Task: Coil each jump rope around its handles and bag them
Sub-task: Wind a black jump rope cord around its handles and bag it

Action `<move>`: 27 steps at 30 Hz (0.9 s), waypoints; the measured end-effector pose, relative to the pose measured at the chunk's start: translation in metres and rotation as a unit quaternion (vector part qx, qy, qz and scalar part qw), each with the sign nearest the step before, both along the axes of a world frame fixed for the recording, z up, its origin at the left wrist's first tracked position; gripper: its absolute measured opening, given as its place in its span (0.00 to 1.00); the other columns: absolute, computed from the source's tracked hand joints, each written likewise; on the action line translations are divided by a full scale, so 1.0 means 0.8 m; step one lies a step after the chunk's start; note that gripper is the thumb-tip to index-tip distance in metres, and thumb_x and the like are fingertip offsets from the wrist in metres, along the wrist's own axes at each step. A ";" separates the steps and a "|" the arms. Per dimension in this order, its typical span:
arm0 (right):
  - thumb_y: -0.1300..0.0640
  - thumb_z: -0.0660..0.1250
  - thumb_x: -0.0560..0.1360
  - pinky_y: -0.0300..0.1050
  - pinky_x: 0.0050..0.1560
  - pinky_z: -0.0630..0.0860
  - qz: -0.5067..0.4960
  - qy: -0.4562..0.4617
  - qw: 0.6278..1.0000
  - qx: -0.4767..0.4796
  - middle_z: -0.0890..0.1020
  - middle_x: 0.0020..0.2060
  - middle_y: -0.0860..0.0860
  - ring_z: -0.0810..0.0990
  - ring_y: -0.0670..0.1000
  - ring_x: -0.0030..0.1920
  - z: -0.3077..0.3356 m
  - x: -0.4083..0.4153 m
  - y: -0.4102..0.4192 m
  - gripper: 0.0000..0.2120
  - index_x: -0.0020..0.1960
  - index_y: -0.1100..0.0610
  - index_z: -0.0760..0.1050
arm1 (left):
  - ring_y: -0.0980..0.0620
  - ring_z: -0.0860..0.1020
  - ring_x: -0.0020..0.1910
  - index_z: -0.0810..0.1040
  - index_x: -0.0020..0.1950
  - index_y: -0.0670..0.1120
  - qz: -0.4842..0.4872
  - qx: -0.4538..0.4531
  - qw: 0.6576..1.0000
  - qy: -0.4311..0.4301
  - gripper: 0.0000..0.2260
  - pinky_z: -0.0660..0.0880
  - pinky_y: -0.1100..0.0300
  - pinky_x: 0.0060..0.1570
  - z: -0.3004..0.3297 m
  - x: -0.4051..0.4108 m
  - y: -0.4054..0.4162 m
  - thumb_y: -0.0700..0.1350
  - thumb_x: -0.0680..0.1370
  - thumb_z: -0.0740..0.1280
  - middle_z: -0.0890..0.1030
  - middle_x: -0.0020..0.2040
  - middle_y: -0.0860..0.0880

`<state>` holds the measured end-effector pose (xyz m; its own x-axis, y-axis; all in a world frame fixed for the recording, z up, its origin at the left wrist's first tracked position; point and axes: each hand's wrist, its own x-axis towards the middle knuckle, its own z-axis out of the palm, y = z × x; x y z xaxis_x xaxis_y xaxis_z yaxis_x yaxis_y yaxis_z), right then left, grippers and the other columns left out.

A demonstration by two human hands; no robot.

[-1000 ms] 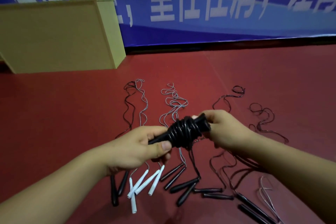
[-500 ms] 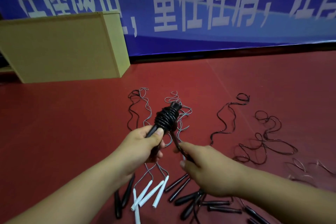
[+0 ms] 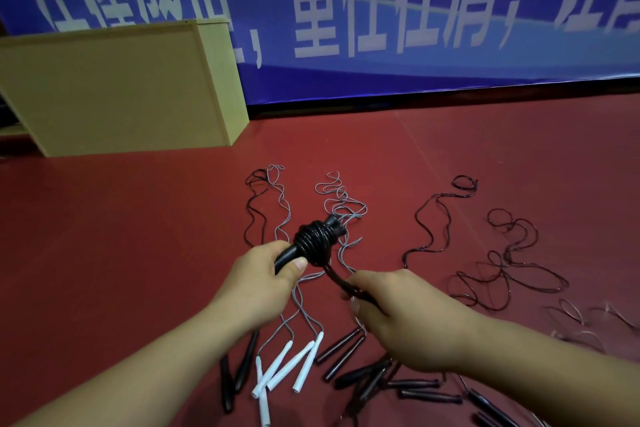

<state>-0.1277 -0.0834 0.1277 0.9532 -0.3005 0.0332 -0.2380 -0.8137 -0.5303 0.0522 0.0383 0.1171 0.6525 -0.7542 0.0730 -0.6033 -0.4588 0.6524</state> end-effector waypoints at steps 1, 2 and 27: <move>0.52 0.58 0.80 0.46 0.37 0.70 -0.006 -0.001 1.000 -0.006 0.76 0.35 0.48 0.73 0.50 0.34 0.001 0.000 -0.001 0.07 0.50 0.53 0.72 | 0.53 0.73 0.31 0.77 0.44 0.49 0.001 0.010 1.000 -0.016 0.08 0.69 0.58 0.34 0.001 0.000 0.001 0.51 0.80 0.65 0.78 0.33 0.50; 0.51 0.58 0.80 0.46 0.38 0.71 -0.014 -0.003 1.000 -0.012 0.75 0.34 0.47 0.74 0.50 0.35 0.003 0.001 -0.003 0.07 0.50 0.52 0.72 | 0.53 0.75 0.33 0.77 0.46 0.50 0.003 0.022 0.999 -0.031 0.07 0.70 0.57 0.36 0.001 0.001 0.001 0.51 0.79 0.65 0.78 0.34 0.52; 0.35 0.73 0.62 0.47 0.39 0.75 -0.011 -0.090 0.989 -0.115 0.81 0.33 0.43 0.78 0.45 0.37 0.027 -0.012 -0.045 0.20 0.42 0.50 0.81 | 0.59 0.72 0.36 0.75 0.45 0.57 -0.369 0.213 0.903 0.049 0.06 0.71 0.61 0.40 0.031 -0.037 0.010 0.47 0.80 0.66 0.75 0.36 0.58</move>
